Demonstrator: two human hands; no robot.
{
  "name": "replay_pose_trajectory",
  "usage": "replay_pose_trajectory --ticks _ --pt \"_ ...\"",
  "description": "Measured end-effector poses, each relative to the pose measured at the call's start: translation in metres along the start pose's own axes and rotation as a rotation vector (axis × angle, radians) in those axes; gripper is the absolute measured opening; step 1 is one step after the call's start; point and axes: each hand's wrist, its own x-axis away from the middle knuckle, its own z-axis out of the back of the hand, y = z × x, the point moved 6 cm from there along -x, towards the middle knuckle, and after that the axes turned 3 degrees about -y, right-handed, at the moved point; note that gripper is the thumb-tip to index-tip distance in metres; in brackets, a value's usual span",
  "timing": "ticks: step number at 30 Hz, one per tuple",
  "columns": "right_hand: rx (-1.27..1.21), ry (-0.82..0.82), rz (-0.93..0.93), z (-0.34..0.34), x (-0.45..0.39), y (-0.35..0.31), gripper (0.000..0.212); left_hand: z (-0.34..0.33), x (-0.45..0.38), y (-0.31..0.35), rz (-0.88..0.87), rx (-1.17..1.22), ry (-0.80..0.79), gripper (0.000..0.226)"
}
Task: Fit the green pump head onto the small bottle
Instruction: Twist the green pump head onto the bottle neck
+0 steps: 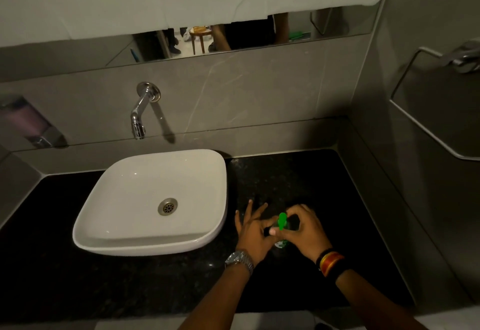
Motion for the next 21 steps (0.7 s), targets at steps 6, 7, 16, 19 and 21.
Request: replay_pose_trajectory --ticks 6,7,16,19,21 --pt "0.119 -0.072 0.139 0.005 -0.002 -0.009 0.025 0.001 -0.001 0.001 -0.028 0.010 0.000 0.045" --pt "0.133 -0.035 0.134 0.008 -0.002 -0.013 0.022 0.000 -0.002 0.000 -0.039 -0.001 0.004 0.045" --pt "0.214 -0.101 0.139 0.006 -0.002 -0.019 0.038 0.000 -0.001 0.002 -0.059 -0.054 0.018 0.045" --pt "0.245 -0.043 0.144 0.002 0.002 -0.021 0.034 0.001 0.000 0.004 -0.050 -0.070 0.037 0.040" --pt "0.306 0.011 0.139 0.000 0.005 -0.021 0.035 0.001 0.000 0.005 -0.034 -0.077 0.062 0.036"
